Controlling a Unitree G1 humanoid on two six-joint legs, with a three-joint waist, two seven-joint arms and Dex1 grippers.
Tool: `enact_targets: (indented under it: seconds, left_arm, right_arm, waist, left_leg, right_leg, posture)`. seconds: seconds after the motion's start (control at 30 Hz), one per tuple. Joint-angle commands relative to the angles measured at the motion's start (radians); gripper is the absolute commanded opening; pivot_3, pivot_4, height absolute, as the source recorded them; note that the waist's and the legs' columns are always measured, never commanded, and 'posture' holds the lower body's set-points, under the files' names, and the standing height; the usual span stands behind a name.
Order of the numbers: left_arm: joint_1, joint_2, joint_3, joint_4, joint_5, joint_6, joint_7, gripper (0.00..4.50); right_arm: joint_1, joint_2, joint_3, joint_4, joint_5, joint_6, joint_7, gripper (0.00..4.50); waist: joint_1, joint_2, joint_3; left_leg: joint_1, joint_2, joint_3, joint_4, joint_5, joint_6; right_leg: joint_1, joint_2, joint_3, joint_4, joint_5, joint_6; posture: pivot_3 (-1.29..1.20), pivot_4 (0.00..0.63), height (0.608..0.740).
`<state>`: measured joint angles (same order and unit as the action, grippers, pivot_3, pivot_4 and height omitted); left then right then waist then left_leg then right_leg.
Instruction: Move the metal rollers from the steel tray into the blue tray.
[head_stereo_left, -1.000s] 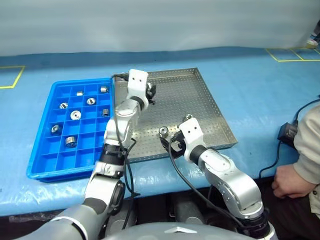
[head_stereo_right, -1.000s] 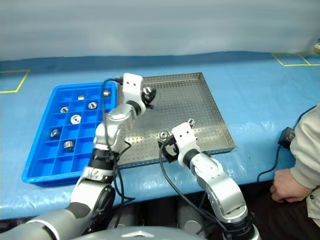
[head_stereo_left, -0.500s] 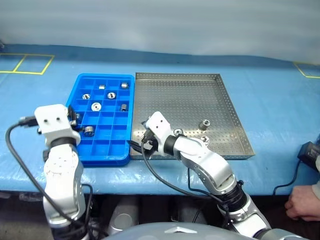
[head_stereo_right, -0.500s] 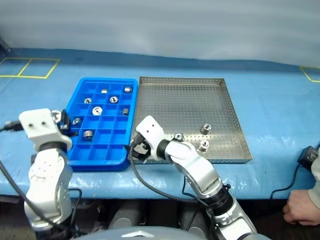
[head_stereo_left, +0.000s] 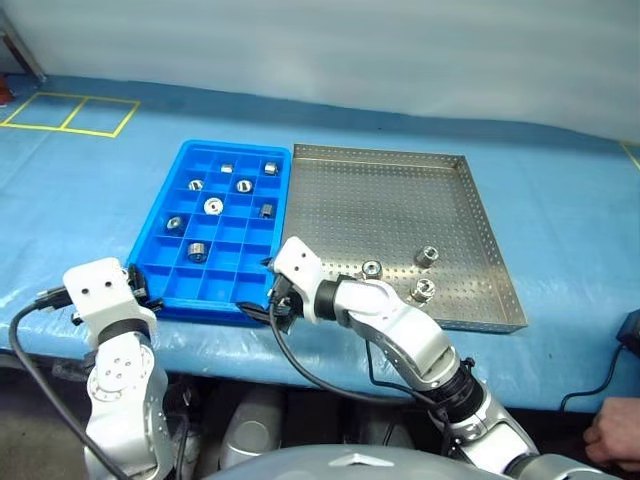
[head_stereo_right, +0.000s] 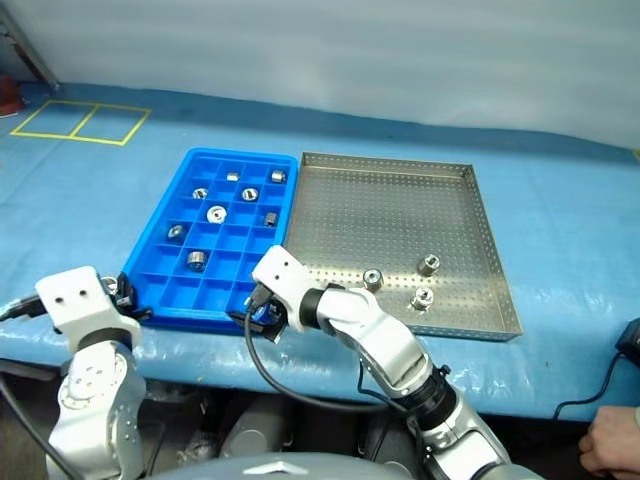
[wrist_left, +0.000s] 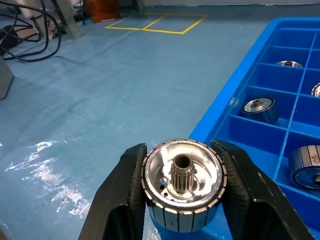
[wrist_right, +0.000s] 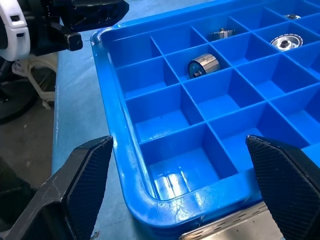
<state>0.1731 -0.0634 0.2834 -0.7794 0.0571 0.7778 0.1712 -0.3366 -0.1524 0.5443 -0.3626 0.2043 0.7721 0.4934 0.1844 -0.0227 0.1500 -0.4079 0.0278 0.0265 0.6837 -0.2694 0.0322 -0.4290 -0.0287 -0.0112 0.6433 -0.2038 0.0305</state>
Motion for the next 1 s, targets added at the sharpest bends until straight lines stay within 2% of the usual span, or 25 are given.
enact_targets:
  seconds: [0.03, 0.2, 0.47, 0.73, 0.87, 1.0]
  left_arm:
    - [-0.005, 0.014, 0.006, 0.032, -0.003, -0.02, -0.01, 1.71]
    - [-0.003, 0.005, 0.012, 0.056, -0.019, -0.019, -0.015, 1.71]
    - [-0.061, 0.035, 0.007, 0.042, -0.05, 0.0, -0.043, 4.46]
    - [-0.134, 0.085, -0.079, 0.055, -0.074, -0.027, -0.118, 4.49]
    - [-0.146, 0.144, -0.168, 0.067, -0.109, -0.073, -0.225, 4.49]
    - [-0.131, 0.206, -0.266, 0.076, -0.146, -0.128, -0.334, 4.49]
  right_arm:
    - [0.008, 0.006, -0.007, -0.044, -0.007, -0.01, -0.019, 4.5]
    - [0.05, 0.009, -0.037, -0.067, -0.006, 0.009, -0.064, 4.5]
    - [0.071, 0.002, -0.066, -0.094, -0.002, 0.026, -0.096, 4.5]
    - [0.107, -0.049, -0.153, -0.195, 0.007, 0.087, -0.128, 4.5]
    - [0.138, -0.084, -0.249, -0.258, 0.007, 0.136, -0.165, 4.5]
    - [0.137, -0.064, -0.358, -0.266, -0.001, 0.22, -0.246, 4.5]
  waist:
    - [-0.001, 0.0, 0.0]
    - [-0.005, 0.0, 0.0]
    - [-0.03, 0.0, 0.0]
    - [-0.065, 0.0, 0.0]
    - [-0.093, 0.0, 0.0]
    - [-0.121, 0.001, 0.0]
  left_leg:
    - [-0.001, 0.0, 0.0, 0.0, 0.0, 0.0]
    - [-0.001, 0.0, -0.001, 0.0, 0.0, 0.0]
    - [-0.001, 0.0, -0.002, 0.0, 0.0, 0.0]
    - [-0.002, 0.0, -0.003, 0.0, 0.0, -0.001]
    - [-0.002, 0.0, -0.003, 0.0, 0.0, -0.001]
    - [-0.002, 0.0, -0.002, 0.0, 0.0, -0.001]
  right_leg:
    - [0.0, 0.0, 0.0, 0.0, 0.0, 0.0]
    - [-0.001, 0.0, -0.001, -0.001, 0.0, 0.0]
    - [0.0, 0.0, -0.002, 0.0, -0.001, -0.001]
    - [0.0, 0.0, -0.003, 0.0, -0.001, -0.002]
    - [0.0, -0.001, -0.003, 0.0, -0.001, -0.002]
    - [0.0, -0.001, -0.002, 0.0, 0.0, -0.004]
  posture:
    - [0.35, 0.15, 0.74]
    - [0.32, 0.15, 0.74]
    - [0.28, 0.15, 0.74]
    - [0.17, 0.15, 0.74]
    - [0.13, 0.15, 0.74]
    - [0.11, 0.15, 0.74]
